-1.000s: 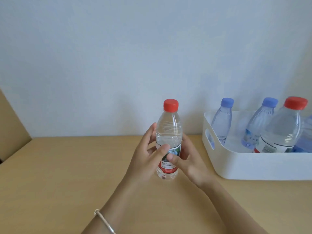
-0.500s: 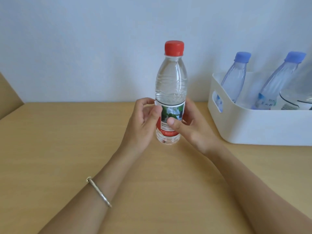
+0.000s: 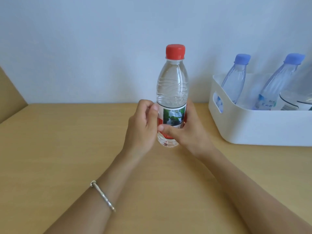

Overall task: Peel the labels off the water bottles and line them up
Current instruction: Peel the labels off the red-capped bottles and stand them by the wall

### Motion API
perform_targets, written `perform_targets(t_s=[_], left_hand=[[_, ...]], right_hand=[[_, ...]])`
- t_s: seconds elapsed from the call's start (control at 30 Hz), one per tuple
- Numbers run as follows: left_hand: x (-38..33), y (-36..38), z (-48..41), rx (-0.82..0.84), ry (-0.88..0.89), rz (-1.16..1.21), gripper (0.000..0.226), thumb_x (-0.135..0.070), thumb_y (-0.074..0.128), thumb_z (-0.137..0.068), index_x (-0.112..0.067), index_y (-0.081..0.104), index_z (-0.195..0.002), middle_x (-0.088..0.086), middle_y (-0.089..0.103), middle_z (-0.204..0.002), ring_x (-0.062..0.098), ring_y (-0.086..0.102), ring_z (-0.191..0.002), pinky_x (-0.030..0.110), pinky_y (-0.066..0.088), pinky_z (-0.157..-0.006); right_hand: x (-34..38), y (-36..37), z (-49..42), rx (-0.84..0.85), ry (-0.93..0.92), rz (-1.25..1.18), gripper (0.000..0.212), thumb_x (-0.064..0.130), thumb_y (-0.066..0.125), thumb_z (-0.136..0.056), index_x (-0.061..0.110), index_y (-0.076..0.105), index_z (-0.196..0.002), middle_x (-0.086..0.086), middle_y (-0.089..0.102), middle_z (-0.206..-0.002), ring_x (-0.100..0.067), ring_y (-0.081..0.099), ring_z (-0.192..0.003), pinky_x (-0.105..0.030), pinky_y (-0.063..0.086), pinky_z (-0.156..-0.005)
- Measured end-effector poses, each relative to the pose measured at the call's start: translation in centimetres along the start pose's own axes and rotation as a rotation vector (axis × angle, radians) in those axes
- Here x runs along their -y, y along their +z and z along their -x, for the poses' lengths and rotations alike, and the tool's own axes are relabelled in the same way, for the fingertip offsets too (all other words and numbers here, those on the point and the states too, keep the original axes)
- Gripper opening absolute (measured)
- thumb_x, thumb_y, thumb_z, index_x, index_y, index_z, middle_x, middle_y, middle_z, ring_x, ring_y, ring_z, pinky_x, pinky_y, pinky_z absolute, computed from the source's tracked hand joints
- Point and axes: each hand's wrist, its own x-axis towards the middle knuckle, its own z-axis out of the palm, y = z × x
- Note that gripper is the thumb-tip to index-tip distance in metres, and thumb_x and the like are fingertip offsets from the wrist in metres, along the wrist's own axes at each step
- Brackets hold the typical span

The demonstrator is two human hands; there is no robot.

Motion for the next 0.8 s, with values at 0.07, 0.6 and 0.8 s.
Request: perform_targets(t_s=[0.07, 0.6, 0.8], left_hand=[[0.1, -0.1, 0.1, -0.008, -0.021, 0.009, 0.018, -0.043, 0.039, -0.091, -0.030, 0.046, -0.082, -0.012, 0.061, -0.068, 0.021, 0.065, -0.073, 0.047, 0.057, -0.069], [0.2, -0.5, 0.3, 0.176, -0.246, 0.501, 0.044, -0.043, 0.047, -0.086, -0.005, 0.059, -0.104, 0.005, 0.069, -0.102, 0.007, 0.068, -0.094, 0.028, 0.059, -0.079], [1.0, -0.6, 0.4, 0.229, -0.160, 0.395, 0.019, -0.028, 0.062, -0.081, -0.010, 0.057, -0.079, -0.009, 0.066, -0.070, 0.008, 0.062, -0.073, 0.043, 0.053, -0.088]], right_hand=[[-0.1, 0.0, 0.2, -0.011, 0.008, 0.005, 0.061, 0.001, 0.078, -0.075, 0.033, 0.045, -0.116, 0.025, 0.067, -0.096, 0.000, 0.066, -0.094, -0.019, 0.052, -0.078], [-0.4, -1.0, 0.3, 0.009, 0.098, -0.084, 0.057, 0.006, 0.074, -0.080, 0.019, 0.047, -0.129, 0.004, 0.068, -0.117, -0.012, 0.065, -0.109, -0.031, 0.053, -0.089], [0.0, -0.8, 0.4, 0.001, 0.087, -0.086, 0.051, 0.003, 0.073, -0.079, 0.023, 0.051, -0.120, 0.011, 0.070, -0.104, -0.006, 0.067, -0.100, -0.019, 0.052, -0.078]])
